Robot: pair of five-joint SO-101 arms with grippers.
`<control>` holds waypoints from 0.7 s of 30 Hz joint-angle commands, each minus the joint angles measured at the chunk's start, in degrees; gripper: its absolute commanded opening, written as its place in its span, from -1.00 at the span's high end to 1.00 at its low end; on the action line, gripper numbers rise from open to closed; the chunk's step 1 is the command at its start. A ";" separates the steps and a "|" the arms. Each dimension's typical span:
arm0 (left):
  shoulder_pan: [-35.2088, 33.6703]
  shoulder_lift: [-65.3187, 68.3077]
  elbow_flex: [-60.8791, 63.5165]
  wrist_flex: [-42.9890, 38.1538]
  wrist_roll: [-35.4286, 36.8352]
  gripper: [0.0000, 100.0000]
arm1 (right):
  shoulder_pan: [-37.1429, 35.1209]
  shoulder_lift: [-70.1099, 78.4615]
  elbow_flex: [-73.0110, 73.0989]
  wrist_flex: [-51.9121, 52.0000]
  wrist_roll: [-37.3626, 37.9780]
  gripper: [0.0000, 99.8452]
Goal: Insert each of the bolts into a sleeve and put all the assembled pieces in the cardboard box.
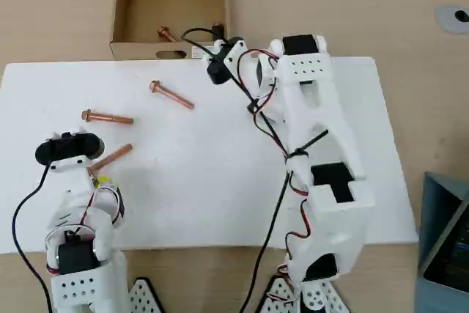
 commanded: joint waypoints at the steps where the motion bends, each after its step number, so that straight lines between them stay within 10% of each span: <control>1: -0.62 -0.40 -0.44 0.18 0.00 1.00 | 0.92 0.92 0.13 -1.85 0.44 0.62; 21: -0.62 -0.40 -0.44 0.18 0.00 1.00 | 2.77 13.58 -0.40 -6.15 0.26 0.82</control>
